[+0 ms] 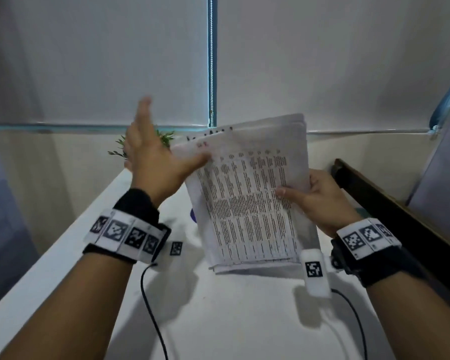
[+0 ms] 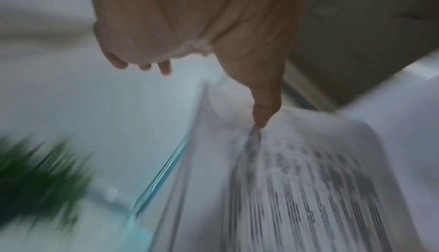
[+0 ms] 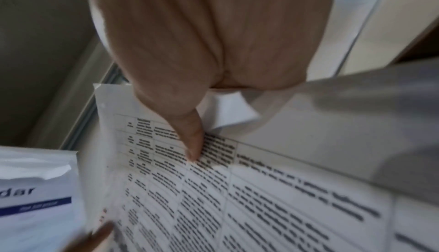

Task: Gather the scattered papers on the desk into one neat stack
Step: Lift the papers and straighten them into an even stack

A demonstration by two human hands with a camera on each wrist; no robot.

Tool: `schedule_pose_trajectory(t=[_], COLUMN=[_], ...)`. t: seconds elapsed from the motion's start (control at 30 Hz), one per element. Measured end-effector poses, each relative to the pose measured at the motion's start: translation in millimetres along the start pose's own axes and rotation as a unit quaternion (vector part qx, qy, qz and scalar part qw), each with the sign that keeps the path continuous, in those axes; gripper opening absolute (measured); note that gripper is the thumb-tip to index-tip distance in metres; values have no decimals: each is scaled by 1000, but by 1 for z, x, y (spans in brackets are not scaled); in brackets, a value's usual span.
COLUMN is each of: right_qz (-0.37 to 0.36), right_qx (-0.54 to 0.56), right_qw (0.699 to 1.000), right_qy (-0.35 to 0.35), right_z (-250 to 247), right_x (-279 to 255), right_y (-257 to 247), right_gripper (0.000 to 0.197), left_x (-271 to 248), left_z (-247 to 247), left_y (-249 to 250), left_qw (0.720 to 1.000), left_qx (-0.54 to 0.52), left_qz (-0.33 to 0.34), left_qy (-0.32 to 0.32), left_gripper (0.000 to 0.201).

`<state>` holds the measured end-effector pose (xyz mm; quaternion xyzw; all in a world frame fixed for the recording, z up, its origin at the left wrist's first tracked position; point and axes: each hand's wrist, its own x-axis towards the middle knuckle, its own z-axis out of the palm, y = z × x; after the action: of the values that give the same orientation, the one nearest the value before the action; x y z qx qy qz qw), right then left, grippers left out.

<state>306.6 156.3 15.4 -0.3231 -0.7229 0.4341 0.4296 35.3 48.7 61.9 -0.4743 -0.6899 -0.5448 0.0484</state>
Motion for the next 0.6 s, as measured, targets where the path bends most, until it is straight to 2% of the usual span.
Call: schedule_pose_trajectory(t=[0.03,0.07,0.1,0.13,0.17,0.2,0.23,0.3,0.43,0.6], right_qz=[-1,-3,-5,-8,-16,-29,-39,-67,-92,-10], right_qx=[29,65,99,120,125,117,100,54,21,42], right_qw=[999,998,995,992,991,991,992,989,981,993], right_qy=[16,27,32,36,41,51,70,119,167,110], right_z=[-1,-1,0,2,5,8,12,19,33,34], right_x=[-1,-2,-2,-2,-2,-2,-2,-5,-12,-24], right_y=[3,5,6,6,6,5,4,3,11,46], right_gripper=[30,39,51,60,62,54,40,23,16,24], left_x=[-3,-6,-10,-14,-17,-22,-27,-35,-50,-65], left_z=[3,8,12,17,21,26,31,43,58,57], left_y=[-15,-28,-36,-40,-37,-32,-26,-17,-14,-34], left_qw=[991,965,930,906,899,912,929,949,963,952], left_qx=[-105,-206,-278,-310,-314,-294,-278,-268,-245,-241], left_qz=[-77,-135,-168,-166,-140,-111,-88,-58,-41,-115], left_qy=[-30,-93,-171,-235,-270,-263,-229,-158,-101,-148], left_gripper=[143,149,146,130,102,71,47,27,30,34])
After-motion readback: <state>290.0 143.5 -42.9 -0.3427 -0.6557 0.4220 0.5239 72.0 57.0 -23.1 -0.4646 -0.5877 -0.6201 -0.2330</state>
